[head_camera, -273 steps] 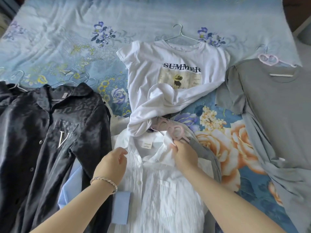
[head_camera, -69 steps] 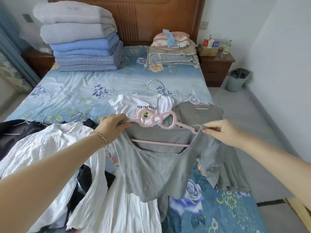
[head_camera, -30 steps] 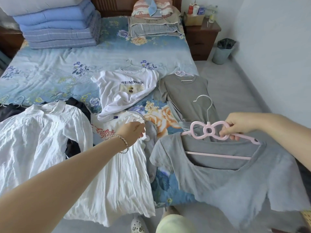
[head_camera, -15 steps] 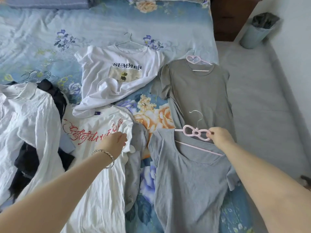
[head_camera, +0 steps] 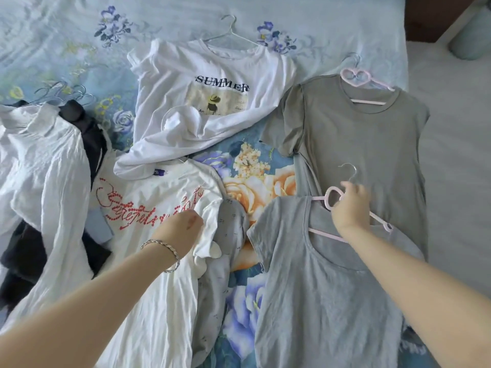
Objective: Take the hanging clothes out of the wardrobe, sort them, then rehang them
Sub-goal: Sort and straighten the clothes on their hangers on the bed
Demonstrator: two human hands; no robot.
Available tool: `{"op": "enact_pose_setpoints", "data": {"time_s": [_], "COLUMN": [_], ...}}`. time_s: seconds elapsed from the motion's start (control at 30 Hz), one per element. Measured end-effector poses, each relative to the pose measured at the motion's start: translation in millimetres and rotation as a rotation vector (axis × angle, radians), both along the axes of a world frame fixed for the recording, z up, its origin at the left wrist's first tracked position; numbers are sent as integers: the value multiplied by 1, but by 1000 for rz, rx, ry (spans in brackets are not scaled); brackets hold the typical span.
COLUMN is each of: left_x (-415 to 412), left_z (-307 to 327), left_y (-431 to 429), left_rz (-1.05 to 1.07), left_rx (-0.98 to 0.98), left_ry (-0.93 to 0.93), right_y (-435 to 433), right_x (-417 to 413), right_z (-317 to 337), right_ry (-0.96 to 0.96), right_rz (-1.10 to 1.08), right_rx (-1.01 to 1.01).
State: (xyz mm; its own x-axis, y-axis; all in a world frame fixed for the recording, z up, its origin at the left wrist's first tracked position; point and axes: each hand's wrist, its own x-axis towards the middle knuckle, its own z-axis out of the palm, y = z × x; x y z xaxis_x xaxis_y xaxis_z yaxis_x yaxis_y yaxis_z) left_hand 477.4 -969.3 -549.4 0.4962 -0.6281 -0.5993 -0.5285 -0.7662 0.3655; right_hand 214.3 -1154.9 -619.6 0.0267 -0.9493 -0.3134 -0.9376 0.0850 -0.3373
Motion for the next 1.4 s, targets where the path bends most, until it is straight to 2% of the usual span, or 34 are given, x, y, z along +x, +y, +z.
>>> {"op": "enact_pose_setpoints", "data": {"time_s": [0.13,0.3,0.5,0.6,0.87,0.93,1.13,1.27,1.4], "left_x": [23,42,56,61,68,69,69,69,73], "left_z": [-11,-24,-31,-28,-16,-12,12,40,67], "left_y": [0,11,32,39,58,65,82,84,82], "left_rz": [33,78,225,245,355,386,410,397,393], "left_rx": [12,-39,-74,-64,-105,-108,-149,-195,-249], "left_ry": [-79,-142,-115,-114,-86,-70,-26,-22,-23], "right_y": [31,59,67,66,75,75,72,82,97], "right_x": [95,192,222,221,242,248,221,190,173], "right_z": [-22,-68,-86,-82,-37,-26,13,48,94], "right_ry": [-186,-121,23,49,-177,-209,-312,-461,-481], "right_rz": [401,565,466,453,446,385,180,36,79], "right_rx": [172,432,448,540,654,649,580,479,352]}}
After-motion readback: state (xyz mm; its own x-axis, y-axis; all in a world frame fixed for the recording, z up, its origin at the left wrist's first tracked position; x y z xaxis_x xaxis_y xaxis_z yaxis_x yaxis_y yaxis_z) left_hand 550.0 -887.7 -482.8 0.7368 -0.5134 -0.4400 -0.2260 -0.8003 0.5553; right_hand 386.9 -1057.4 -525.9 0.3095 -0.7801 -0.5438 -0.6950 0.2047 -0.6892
